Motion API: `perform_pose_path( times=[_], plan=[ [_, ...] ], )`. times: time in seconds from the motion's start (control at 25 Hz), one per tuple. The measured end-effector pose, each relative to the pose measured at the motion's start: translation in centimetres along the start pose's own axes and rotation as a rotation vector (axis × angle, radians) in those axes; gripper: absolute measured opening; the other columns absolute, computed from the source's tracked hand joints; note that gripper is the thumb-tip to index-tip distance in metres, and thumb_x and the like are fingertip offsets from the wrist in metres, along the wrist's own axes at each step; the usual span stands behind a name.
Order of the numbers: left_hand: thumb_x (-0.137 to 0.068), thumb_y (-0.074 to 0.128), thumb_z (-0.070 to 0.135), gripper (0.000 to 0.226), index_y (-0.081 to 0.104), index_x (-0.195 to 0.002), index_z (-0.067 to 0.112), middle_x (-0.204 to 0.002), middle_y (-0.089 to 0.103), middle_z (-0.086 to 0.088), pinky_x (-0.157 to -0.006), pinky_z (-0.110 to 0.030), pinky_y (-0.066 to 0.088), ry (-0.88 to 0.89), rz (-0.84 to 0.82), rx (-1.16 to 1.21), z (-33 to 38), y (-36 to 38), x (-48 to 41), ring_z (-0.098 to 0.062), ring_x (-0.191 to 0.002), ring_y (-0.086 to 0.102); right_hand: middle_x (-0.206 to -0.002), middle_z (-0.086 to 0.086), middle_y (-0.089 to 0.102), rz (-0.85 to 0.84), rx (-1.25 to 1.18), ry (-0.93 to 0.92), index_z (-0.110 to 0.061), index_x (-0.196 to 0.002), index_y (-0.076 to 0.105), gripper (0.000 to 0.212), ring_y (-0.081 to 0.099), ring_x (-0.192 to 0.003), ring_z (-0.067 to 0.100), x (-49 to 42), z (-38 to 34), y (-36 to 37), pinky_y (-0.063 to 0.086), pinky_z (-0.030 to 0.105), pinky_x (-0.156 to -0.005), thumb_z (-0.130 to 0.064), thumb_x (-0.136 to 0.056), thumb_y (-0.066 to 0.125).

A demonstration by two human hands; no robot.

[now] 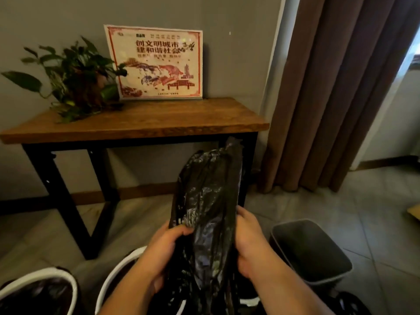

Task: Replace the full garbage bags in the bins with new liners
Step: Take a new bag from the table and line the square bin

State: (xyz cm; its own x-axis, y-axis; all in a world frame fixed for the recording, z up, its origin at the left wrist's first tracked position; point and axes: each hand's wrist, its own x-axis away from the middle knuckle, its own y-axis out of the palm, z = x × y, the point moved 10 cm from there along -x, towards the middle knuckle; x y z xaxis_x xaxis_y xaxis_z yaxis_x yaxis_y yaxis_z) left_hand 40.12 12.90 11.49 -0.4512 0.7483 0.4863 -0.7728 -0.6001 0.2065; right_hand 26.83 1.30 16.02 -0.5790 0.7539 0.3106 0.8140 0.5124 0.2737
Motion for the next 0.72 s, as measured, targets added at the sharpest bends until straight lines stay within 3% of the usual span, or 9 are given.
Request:
perform_pose_path(
  times=[0.12, 0.16, 0.24, 0.36, 0.4, 0.48, 0.6, 0.64, 0.72],
  plan=[
    [-0.087, 0.080, 0.036, 0.061, 0.048, -0.138, 0.042, -0.127, 0.065, -0.003, -0.084, -0.043, 0.056, 0.244, 0.481, -0.123, 1.8, -4.9, 3.1, -0.023, -0.104, 0.067, -0.101, -0.006, 0.081, 0.005, 0.278, -0.266, -0.042, -0.108, 0.074, 0.019, 0.078, -0.091, 0.015, 1.1, -1.3, -0.2, 0.064, 0.030, -0.070, -0.031, -0.093, 0.074],
    [-0.083, 0.080, 0.050, 0.052, 0.051, -0.127, 0.052, -0.121, 0.066, 0.005, -0.079, -0.037, 0.055, 0.370, 0.491, -0.096, 3.2, -4.4, 4.6, -0.016, -0.102, 0.067, -0.102, -0.010, 0.079, 0.003, 0.348, -0.349, -0.046, -0.105, 0.073, 0.019, 0.077, -0.092, 0.012, 1.6, -2.2, 0.0, 0.063, 0.027, -0.071, -0.031, -0.093, 0.075],
    [-0.068, 0.080, 0.069, 0.051, 0.057, -0.113, 0.059, -0.104, 0.074, 0.010, -0.069, -0.029, 0.058, 0.450, 0.192, -0.044, 3.6, -0.3, 5.3, -0.010, -0.092, 0.074, -0.104, -0.011, 0.079, -0.026, 0.440, -0.442, -0.043, -0.106, 0.073, 0.020, 0.076, -0.094, 0.009, 2.4, -2.3, 0.1, 0.064, 0.028, -0.076, -0.031, -0.092, 0.077],
    [-0.075, 0.086, 0.050, 0.047, 0.062, -0.115, 0.055, -0.085, 0.076, 0.002, -0.065, -0.023, 0.059, 0.457, -0.088, -0.139, 2.9, 4.4, 5.2, -0.014, -0.080, 0.077, -0.099, -0.008, 0.079, -0.048, 0.542, -0.512, -0.034, -0.105, 0.074, 0.015, 0.076, -0.089, 0.009, 3.3, -2.2, 1.5, 0.064, 0.034, -0.077, -0.029, -0.092, 0.070],
    [-0.084, 0.083, 0.036, 0.034, 0.068, -0.111, 0.050, -0.080, 0.075, -0.001, -0.063, -0.023, 0.058, 0.482, -0.066, -0.131, 3.1, 4.2, 5.2, -0.017, -0.076, 0.076, -0.094, -0.007, 0.078, -0.016, 0.569, -0.528, -0.031, -0.102, 0.073, 0.012, 0.075, -0.084, 0.010, 3.5, -2.4, 1.6, 0.063, 0.036, -0.074, -0.036, -0.093, 0.066],
    [-0.094, 0.073, 0.015, 0.021, 0.076, -0.099, 0.035, -0.082, 0.076, -0.007, -0.062, -0.026, 0.057, 0.474, 0.059, -0.065, 3.0, 1.6, 4.7, -0.019, -0.074, 0.073, -0.085, 0.007, 0.073, 0.063, 0.570, -0.525, -0.019, -0.095, 0.068, 0.039, 0.072, -0.079, 0.025, 3.7, -2.8, 0.9, 0.060, 0.053, -0.072, -0.056, -0.095, 0.057],
    [-0.096, 0.068, 0.008, 0.022, 0.075, -0.102, 0.028, -0.099, 0.078, -0.015, -0.068, -0.036, 0.059, 0.278, 0.113, 0.005, 0.9, -2.1, 3.7, -0.025, -0.080, 0.076, -0.091, 0.021, 0.072, 0.107, 0.433, -0.412, -0.010, -0.097, 0.068, 0.066, 0.072, -0.085, 0.039, 3.3, -2.9, -1.6, 0.058, 0.057, -0.078, -0.072, -0.094, 0.048],
    [-0.096, 0.067, 0.007, 0.028, 0.071, -0.108, 0.032, -0.107, 0.076, -0.014, -0.072, -0.039, 0.060, 0.251, 0.159, -0.104, 0.8, -3.0, 3.6, -0.026, -0.083, 0.075, -0.093, 0.020, 0.073, 0.101, 0.412, -0.386, -0.010, -0.099, 0.069, 0.066, 0.073, -0.088, 0.038, 3.4, -2.8, -2.0, 0.059, 0.056, -0.080, -0.071, -0.093, 0.046],
    [-0.094, 0.065, 0.021, 0.032, 0.062, -0.108, 0.050, -0.114, 0.071, 0.007, -0.070, -0.041, 0.060, 0.357, 0.338, -0.438, 3.8, -4.1, 4.8, -0.013, -0.083, 0.072, -0.089, 0.010, 0.075, 0.085, 0.500, -0.428, -0.017, -0.097, 0.071, 0.049, 0.074, -0.085, 0.028, 3.7, -3.3, -1.7, 0.060, 0.054, -0.077, -0.061, -0.095, 0.050]
  ],
)
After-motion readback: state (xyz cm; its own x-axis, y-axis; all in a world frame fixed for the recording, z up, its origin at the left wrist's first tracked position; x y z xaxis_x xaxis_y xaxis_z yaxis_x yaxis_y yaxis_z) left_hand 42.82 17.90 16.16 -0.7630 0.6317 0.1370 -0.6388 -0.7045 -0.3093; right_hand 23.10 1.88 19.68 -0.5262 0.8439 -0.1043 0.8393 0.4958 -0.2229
